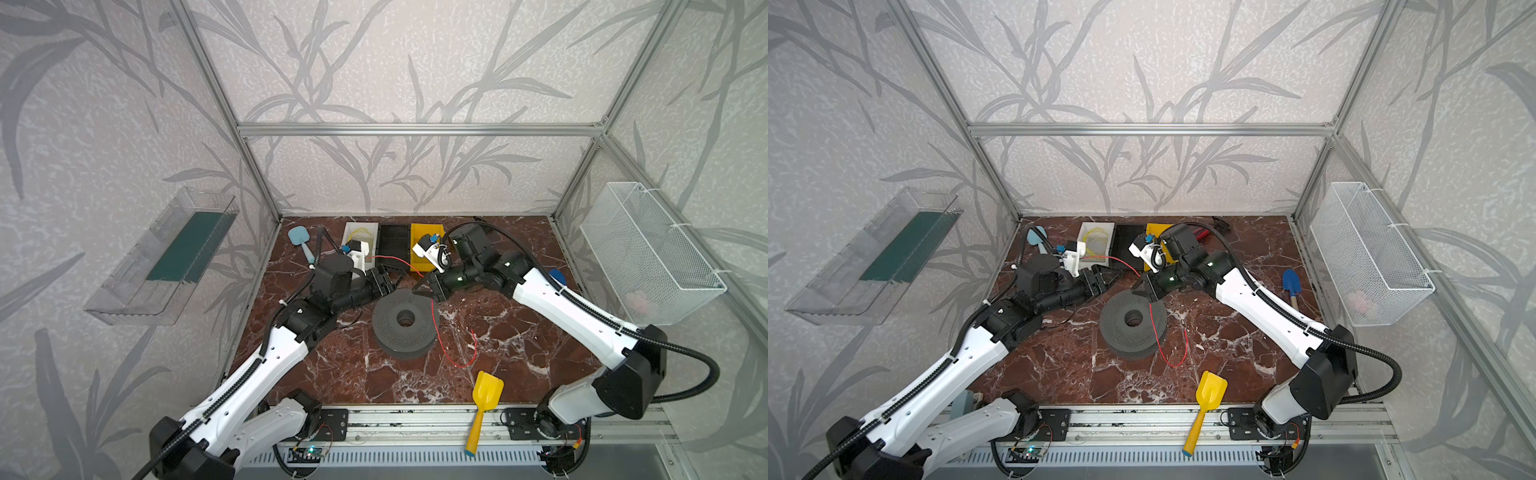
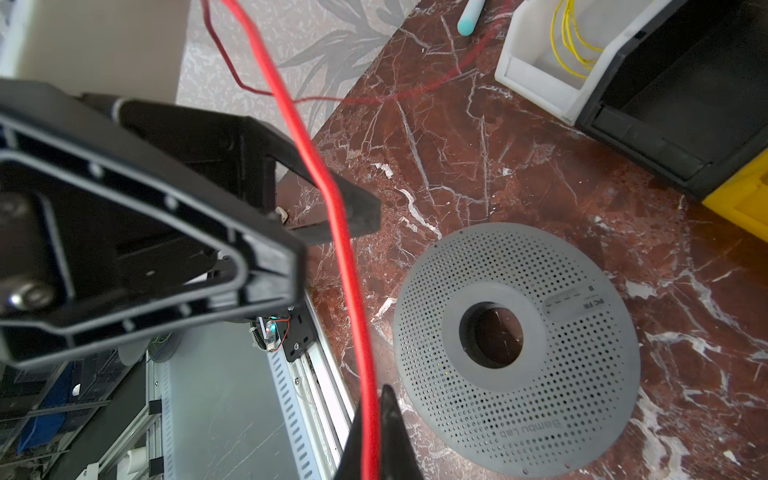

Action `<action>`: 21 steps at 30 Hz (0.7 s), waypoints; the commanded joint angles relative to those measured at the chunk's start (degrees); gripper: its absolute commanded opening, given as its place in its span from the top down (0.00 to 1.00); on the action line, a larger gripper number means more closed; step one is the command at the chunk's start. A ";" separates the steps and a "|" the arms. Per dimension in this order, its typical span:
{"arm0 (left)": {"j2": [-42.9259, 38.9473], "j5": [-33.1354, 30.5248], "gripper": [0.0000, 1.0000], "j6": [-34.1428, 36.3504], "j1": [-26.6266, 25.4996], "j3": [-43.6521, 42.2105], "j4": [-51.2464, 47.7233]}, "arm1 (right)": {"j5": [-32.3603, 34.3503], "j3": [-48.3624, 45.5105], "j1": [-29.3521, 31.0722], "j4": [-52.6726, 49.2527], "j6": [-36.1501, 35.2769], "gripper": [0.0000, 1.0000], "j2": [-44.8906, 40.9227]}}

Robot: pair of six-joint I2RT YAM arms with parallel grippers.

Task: Wrap the cables

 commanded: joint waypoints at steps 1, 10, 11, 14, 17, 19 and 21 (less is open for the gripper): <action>1.21 -4.95 0.34 1.50 -1.56 2.38 4.08 | -0.37 1.97 1.21 0.73 0.76 1.00 0.23; 6.50 -4.75 0.45 2.60 -1.67 2.53 14.49 | -1.39 2.56 2.07 1.38 1.60 1.00 1.38; 6.61 -4.20 0.46 2.37 -1.71 2.52 15.09 | -0.22 3.26 2.07 0.14 1.25 1.00 1.63; 6.36 -3.02 0.46 2.52 -1.82 2.69 12.96 | 2.97 3.71 1.67 -1.36 1.23 1.00 1.77; 4.22 -2.07 0.34 2.34 -1.80 0.32 12.68 | 3.33 3.89 -0.24 -1.32 2.45 1.00 2.29; 2.54 -1.62 0.26 2.22 -1.78 -1.43 12.84 | 3.50 4.51 -1.00 -1.88 1.90 1.00 2.88; 1.66 -1.97 0.23 2.48 -1.80 -2.50 13.16 | 2.33 5.21 -0.91 -1.98 1.25 1.00 3.49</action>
